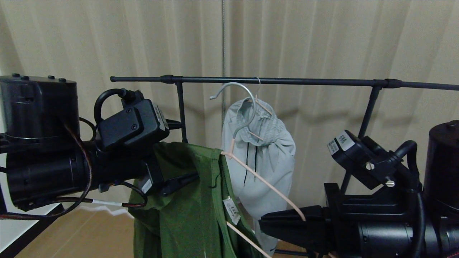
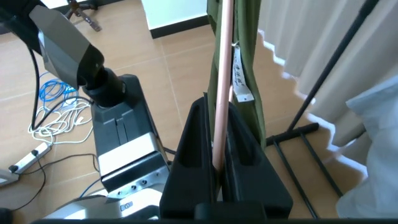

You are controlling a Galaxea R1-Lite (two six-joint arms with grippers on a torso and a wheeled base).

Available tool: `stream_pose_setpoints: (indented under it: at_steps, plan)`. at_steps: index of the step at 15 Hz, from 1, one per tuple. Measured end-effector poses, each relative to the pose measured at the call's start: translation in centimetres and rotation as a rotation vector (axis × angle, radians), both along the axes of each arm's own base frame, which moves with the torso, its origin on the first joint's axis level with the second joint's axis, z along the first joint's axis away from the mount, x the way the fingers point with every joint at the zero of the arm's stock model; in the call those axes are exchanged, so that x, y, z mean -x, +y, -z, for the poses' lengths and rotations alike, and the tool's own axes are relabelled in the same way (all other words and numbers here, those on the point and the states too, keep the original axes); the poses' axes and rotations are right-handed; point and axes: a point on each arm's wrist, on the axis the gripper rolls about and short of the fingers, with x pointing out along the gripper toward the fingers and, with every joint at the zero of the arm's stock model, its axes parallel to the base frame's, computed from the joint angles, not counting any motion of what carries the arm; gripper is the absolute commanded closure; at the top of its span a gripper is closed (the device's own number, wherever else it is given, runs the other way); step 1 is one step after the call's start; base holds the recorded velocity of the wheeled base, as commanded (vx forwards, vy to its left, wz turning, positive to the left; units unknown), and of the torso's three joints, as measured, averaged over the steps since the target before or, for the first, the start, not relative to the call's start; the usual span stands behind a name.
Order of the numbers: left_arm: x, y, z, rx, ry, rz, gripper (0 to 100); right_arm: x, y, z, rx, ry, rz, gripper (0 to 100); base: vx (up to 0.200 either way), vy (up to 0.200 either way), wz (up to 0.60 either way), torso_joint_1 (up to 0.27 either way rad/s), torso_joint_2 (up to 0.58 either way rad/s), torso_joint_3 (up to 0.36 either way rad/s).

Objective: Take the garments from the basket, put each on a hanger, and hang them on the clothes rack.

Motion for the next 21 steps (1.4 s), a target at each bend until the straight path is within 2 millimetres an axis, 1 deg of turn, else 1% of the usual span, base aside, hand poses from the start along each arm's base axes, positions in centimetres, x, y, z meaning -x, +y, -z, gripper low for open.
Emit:
stream_pose_setpoints:
  at_steps: [2, 3, 7, 10, 14, 15, 19, 21]
  plan:
    - [-0.3, 0.0, -0.3, 0.006, -0.009, -0.005, 0, 0.0, 0.2, 0.0, 0.001, 0.001, -0.007, 100, 0.000, 0.000, 0.00, 0.000, 0.00, 0.000]
    - [-0.4, 0.1, -0.5, 0.009, -0.014, -0.009, 100, 0.1, 0.2, 0.0, 0.002, 0.001, -0.008, 100, 0.000, 0.000, 0.00, 0.000, 0.00, 0.000]
    - [-0.7, 0.1, -0.4, 0.006, -0.008, -0.012, 100, 0.1, 0.2, 0.0, -0.001, -0.002, -0.011, 100, 0.000, 0.000, 0.00, 0.000, 0.00, 0.000]
    - [-0.7, 0.0, 0.1, 0.001, 0.008, -0.002, 100, 0.2, 0.2, -0.1, -0.003, -0.003, -0.011, 100, 0.000, 0.000, 0.00, 0.000, 0.00, 0.000]
    - [-0.6, 0.1, 0.1, 0.004, 0.012, 0.004, 100, 0.3, 0.0, -0.3, -0.009, -0.007, -0.009, 100, 0.000, 0.000, 0.00, 0.000, 0.00, 0.000]
    - [-0.6, 0.1, 0.1, 0.005, 0.012, 0.004, 0, 0.3, -0.1, -0.4, -0.011, -0.010, -0.009, 100, 0.000, 0.000, 0.00, 0.000, 0.00, 0.000]
    - [-0.3, 0.1, 0.4, 0.013, 0.031, 0.006, 0, 0.5, -0.3, -0.7, -0.024, -0.019, -0.009, 100, 0.000, 0.000, 0.00, 0.000, 0.00, 0.000]
    - [0.0, 0.1, 0.1, 0.052, 0.051, 0.036, 0, 0.5, -0.2, -1.0, -0.048, -0.035, -0.019, 100, 0.000, 0.000, 0.00, 0.000, 0.00, 0.000]
